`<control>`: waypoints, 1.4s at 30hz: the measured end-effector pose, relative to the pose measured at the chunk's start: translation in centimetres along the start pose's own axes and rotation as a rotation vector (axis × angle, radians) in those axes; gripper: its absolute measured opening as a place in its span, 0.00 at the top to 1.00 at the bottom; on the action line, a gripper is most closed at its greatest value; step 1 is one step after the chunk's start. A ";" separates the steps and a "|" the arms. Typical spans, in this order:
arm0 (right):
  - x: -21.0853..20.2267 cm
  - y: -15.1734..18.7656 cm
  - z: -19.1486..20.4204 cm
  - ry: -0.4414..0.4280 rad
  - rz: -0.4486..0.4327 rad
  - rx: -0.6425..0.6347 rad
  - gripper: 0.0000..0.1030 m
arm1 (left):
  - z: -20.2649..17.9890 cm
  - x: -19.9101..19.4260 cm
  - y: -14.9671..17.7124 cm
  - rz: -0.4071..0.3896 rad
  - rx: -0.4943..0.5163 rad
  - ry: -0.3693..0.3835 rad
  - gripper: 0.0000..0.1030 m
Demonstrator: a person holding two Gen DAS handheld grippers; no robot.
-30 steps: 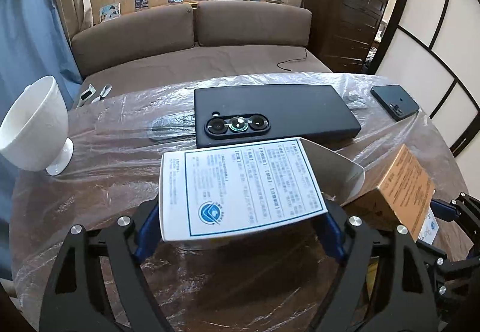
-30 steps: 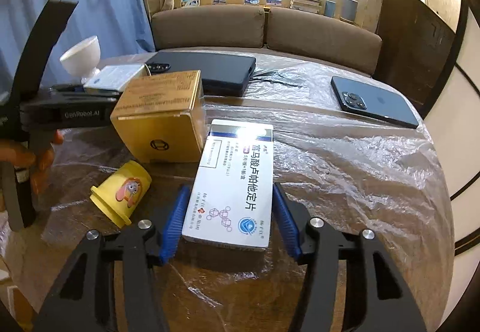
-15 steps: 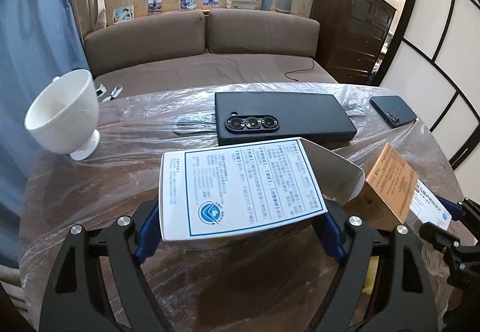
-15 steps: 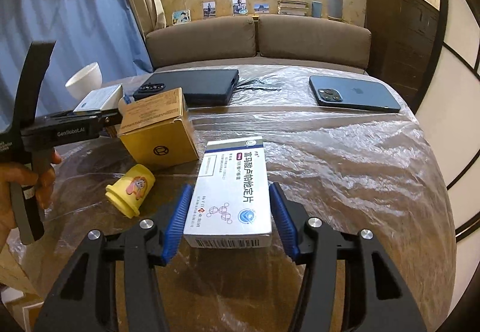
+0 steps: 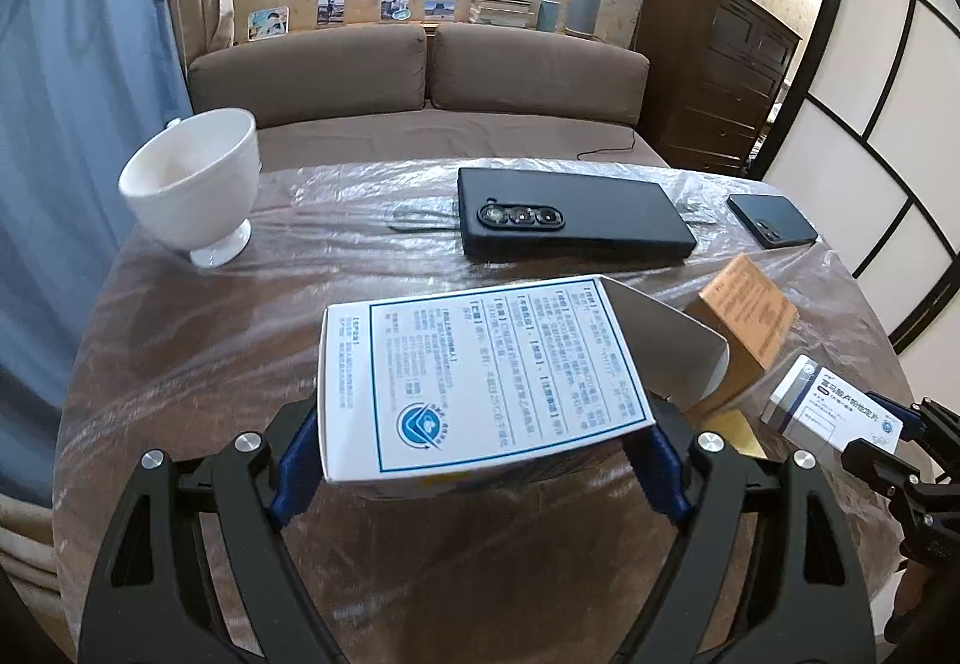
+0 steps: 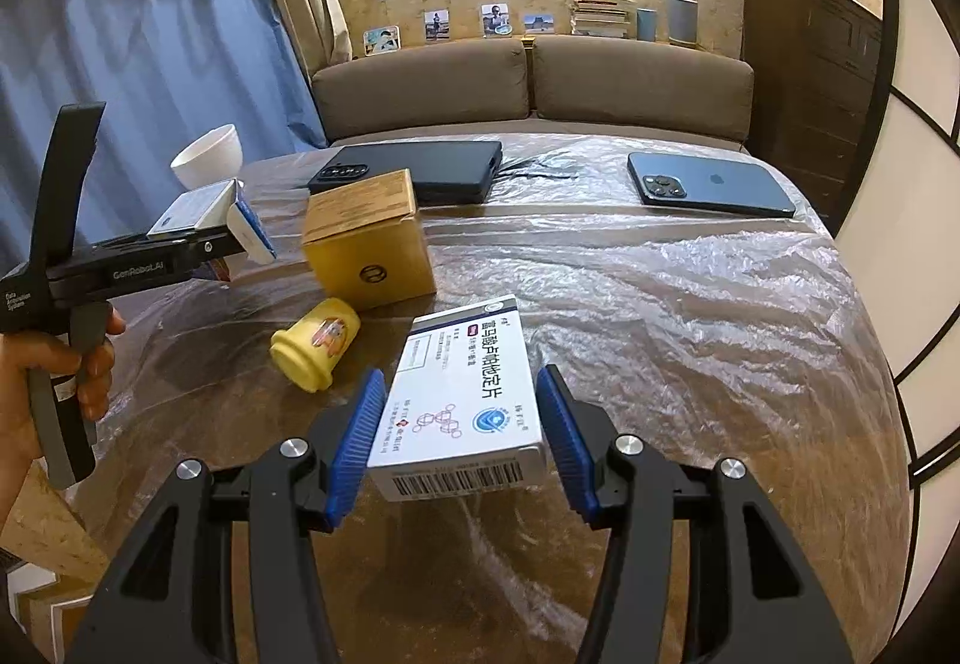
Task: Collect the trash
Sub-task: 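Carry the leaflet and medicine box over the white bin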
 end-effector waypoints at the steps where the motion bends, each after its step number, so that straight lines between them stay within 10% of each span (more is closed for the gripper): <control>1: -0.1 0.1 0.1 -0.007 0.001 0.002 0.49 | 0.0 -0.2 0.1 0.000 0.001 0.000 0.18; 11: -1.2 1.3 1.8 -0.059 0.004 0.003 0.51 | -0.1 -2.4 2.6 0.011 -0.009 0.014 0.18; 13: -1.4 1.5 2.1 -0.078 0.015 0.004 0.74 | -0.2 -2.8 3.1 0.012 -0.011 0.020 0.18; 17: -1.2 2.4 2.7 -0.093 0.047 -0.004 0.73 | -0.6 -3.5 4.1 0.017 -0.010 0.035 0.18; 18: -1.1 2.6 3.0 -0.076 0.048 -0.027 0.70 | -0.6 -3.6 4.3 0.017 -0.009 0.034 0.18; 20: -1.3 2.6 3.3 -0.043 0.030 -0.050 0.25 | -0.8 -3.7 4.7 0.022 -0.010 0.036 0.18; 21: -1.4 2.6 3.9 -0.056 0.016 -0.062 0.23 | -0.7 -3.7 4.9 0.023 -0.011 0.036 0.18; 31: 2.1 4.5 5.0 0.013 0.103 -0.129 0.50 | -1.3 -4.2 6.0 0.028 -0.013 0.042 0.18; 42: -1.2 4.1 4.9 -0.047 0.052 -0.080 0.51 | -1.3 -5.5 7.9 0.036 -0.004 0.045 0.18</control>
Point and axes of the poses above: each gripper's, at about its wrist camera, not at the fingertips, and x roughly the way its jaws point, z to its left, y to its underside, the point moved 8 cm from there along x, roughly the way its jaws point, and after that the axes turned 8 degrees about -y, right-handed, at the moved point
